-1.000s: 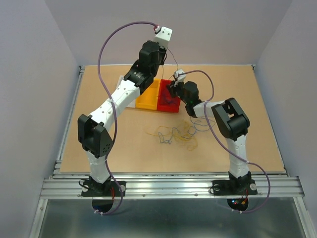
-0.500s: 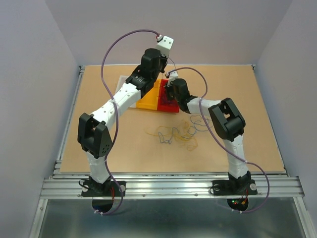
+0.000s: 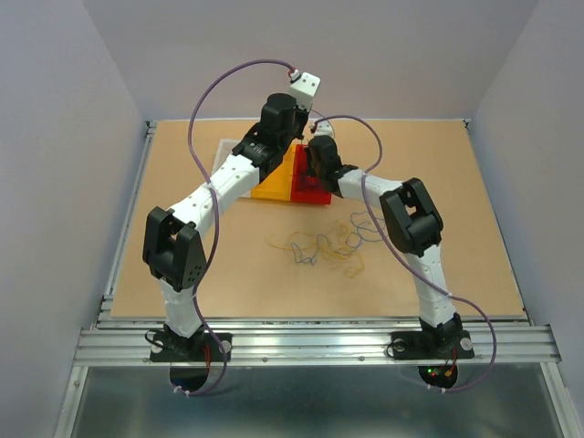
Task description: Untangle the cables
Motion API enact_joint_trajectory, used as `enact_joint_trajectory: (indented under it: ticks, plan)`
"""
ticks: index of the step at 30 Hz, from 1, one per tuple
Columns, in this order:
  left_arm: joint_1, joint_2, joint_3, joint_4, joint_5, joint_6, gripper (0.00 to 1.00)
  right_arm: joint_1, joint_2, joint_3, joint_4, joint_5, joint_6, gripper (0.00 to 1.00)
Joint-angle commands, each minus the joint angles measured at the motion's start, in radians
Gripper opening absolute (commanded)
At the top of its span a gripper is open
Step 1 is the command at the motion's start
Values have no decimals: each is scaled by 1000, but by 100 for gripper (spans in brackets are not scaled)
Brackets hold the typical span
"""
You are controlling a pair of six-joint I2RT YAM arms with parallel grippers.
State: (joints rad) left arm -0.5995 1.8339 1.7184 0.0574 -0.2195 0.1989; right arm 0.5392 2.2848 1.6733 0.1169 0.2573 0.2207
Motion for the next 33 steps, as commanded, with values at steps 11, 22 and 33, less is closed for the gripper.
enact_joint_trajectory:
  ticks: [11, 22, 33]
  plan:
    - [6, -28, 58, 41, 20, -29, 0, 10, -171, -211, 104, 8, 36, 25]
    - [6, 36, 181, 1, -4, -29, 0, 10, -306, -443, 378, -33, -21, 37]
    - [6, 18, 107, 2, 31, -32, 0, 11, -403, -602, 517, -44, -67, 64]
